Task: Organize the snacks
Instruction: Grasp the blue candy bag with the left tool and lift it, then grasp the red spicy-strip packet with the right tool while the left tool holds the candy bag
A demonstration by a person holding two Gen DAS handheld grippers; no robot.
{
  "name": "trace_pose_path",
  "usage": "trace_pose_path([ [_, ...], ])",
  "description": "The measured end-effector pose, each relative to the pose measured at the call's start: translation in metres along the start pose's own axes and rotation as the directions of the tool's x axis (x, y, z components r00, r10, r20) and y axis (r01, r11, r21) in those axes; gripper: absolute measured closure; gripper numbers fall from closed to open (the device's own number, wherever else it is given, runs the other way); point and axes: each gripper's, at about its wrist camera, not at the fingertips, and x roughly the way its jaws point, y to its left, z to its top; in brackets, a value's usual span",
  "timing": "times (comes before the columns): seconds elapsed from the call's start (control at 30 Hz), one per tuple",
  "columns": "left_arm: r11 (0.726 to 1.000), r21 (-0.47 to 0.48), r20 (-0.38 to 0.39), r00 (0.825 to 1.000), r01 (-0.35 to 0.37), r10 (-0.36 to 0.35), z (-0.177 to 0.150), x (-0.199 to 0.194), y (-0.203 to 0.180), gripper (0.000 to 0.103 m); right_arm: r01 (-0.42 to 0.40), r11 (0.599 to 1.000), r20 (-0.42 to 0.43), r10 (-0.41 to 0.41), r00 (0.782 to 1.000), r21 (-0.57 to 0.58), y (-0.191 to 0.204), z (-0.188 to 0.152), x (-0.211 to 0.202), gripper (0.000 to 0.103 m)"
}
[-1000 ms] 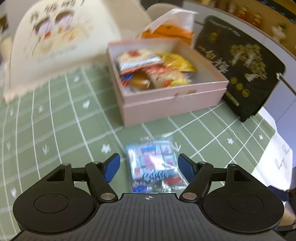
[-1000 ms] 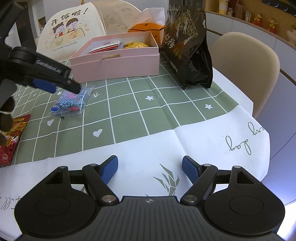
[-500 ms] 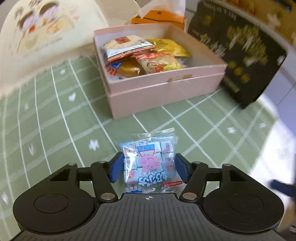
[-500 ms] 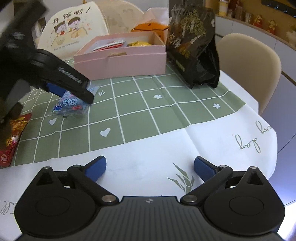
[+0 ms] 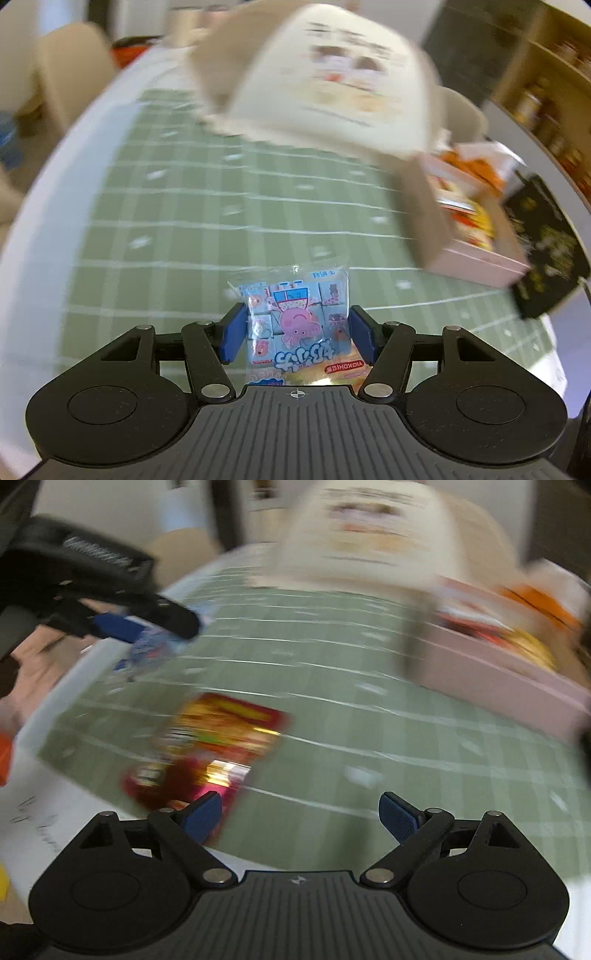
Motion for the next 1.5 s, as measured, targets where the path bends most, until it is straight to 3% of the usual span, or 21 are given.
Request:
trace_pose_path([
  [0.1, 0.997, -0.054, -0.014, 0.999, -0.046, 0.046, -0.008, -0.003, 0.027, 0.038, -0.068, 0.99, -0.022, 0.066, 0.998, -0.125, 0.031, 0.006, 0.014, 0.012],
  [0.23, 0.996, -0.08, -0.062, 0.997, -0.048, 0.043, -0.025, -0.004, 0.044, 0.038, 0.033, 0.969, -0.005, -0.035, 0.999, -0.245, 0.035, 0.0, 0.021, 0.016],
  [0.3, 0.995, -0.089, -0.079, 0.996, -0.036, 0.029, -0.031, -0.001, 0.046, 0.038, 0.115, 0.969, 0.003, -0.117, 0.993, -0.218, 0.015, 0.001, 0.017, 0.016],
  [0.37, 0.994, -0.111, -0.088, 0.996, -0.024, 0.014, -0.035, 0.002, 0.052, 0.038, 0.136, 0.977, 0.008, -0.136, 0.991, -0.166, -0.01, 0.002, 0.009, 0.017],
  [0.5, 0.99, -0.144, -0.102, 0.995, -0.012, -0.003, -0.041, 0.008, 0.057, 0.038, 0.035, 0.999, 0.008, -0.034, 0.999, -0.042, -0.034, 0.014, -0.007, 0.017],
  [0.6, 0.99, -0.138, -0.111, 0.994, -0.031, 0.016, -0.043, 0.008, 0.061, 0.038, -0.01, 1.0, 0.003, 0.01, 1.0, 0.025, -0.02, 0.028, 0.004, 0.017],
  [0.77, 0.987, -0.149, -0.093, 0.995, -0.056, 0.042, -0.039, -0.004, 0.075, 0.038, 0.007, 0.988, -0.067, 0.004, 0.998, 0.155, 0.017, 0.049, 0.055, 0.015],
  [0.8, 0.986, -0.154, -0.087, 0.995, -0.06, 0.047, -0.039, -0.007, 0.078, 0.038, 0.04, 0.984, -0.08, -0.027, 0.996, 0.176, 0.023, 0.053, 0.065, 0.014],
  [0.93, 0.981, -0.185, -0.085, 0.996, -0.051, 0.036, -0.042, -0.01, 0.087, 0.038, 0.128, 0.988, -0.06, -0.123, 0.991, 0.092, 0.044, 0.053, 0.084, 0.004],
  [1.0, 0.98, -0.192, -0.091, 0.996, -0.042, 0.025, -0.045, -0.009, 0.087, 0.038, 0.1, 0.994, -0.053, -0.097, 0.994, 0.05, 0.044, 0.049, 0.081, 0.006],
  [1.1, 0.981, -0.192, -0.099, 0.995, -0.022, 0.003, -0.048, -0.007, 0.081, 0.038, 0.057, 0.998, -0.065, -0.057, 0.996, -0.004, 0.037, 0.045, 0.068, 0.018],
  [1.17, 0.984, -0.178, -0.109, 0.994, 0.001, -0.021, -0.049, -0.004, 0.072, 0.038, 0.038, 0.999, -0.06, -0.039, 0.997, -0.015, 0.027, 0.043, 0.054, 0.043],
  [1.3, 0.991, -0.12, -0.141, 0.987, 0.061, -0.078, -0.053, 0.005, 0.043, 0.038, 0.054, 0.999, -0.054, -0.054, 0.997, -0.008, 0.005, 0.034, 0.024, 0.058],
  [1.5, 0.987, -0.048, -0.189, 0.969, 0.155, -0.162, -0.055, 0.023, -0.003, 0.038, 0.105, 0.978, -0.014, -0.104, 0.994, 0.178, -0.06, 0.019, -0.028, 0.071],
])
